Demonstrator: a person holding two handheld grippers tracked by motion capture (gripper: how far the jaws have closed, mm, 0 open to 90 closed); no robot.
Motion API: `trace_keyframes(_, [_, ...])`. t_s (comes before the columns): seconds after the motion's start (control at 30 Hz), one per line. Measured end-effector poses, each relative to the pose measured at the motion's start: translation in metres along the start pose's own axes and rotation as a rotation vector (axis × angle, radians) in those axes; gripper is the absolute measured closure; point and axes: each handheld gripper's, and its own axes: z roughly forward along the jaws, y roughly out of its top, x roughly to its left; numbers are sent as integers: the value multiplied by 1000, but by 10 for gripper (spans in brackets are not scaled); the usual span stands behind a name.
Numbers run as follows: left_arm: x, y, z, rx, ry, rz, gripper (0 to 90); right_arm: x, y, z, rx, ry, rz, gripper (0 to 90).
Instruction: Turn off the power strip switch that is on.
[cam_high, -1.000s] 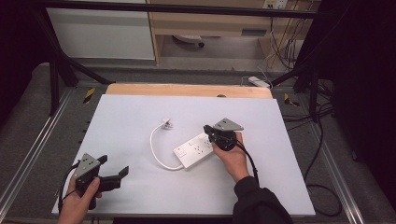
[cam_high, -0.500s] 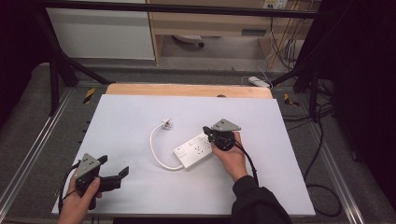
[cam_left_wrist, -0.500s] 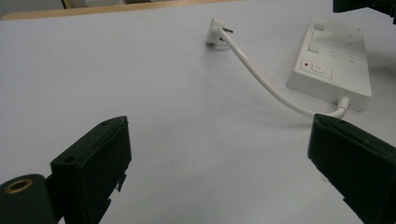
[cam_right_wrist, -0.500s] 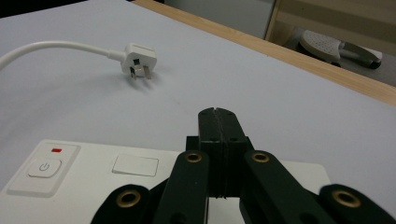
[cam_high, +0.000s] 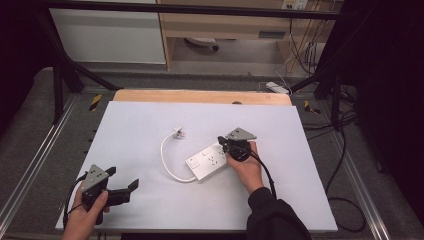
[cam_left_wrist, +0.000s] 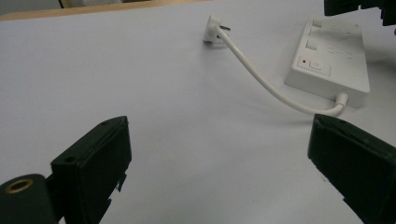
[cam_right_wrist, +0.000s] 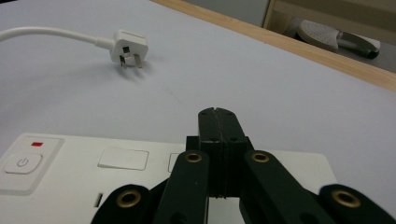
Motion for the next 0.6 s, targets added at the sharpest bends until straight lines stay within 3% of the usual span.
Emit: trace_keyframes(0.6, [0,0,0,2,-2,3,61,-5,-8,9,31,-8,43,900])
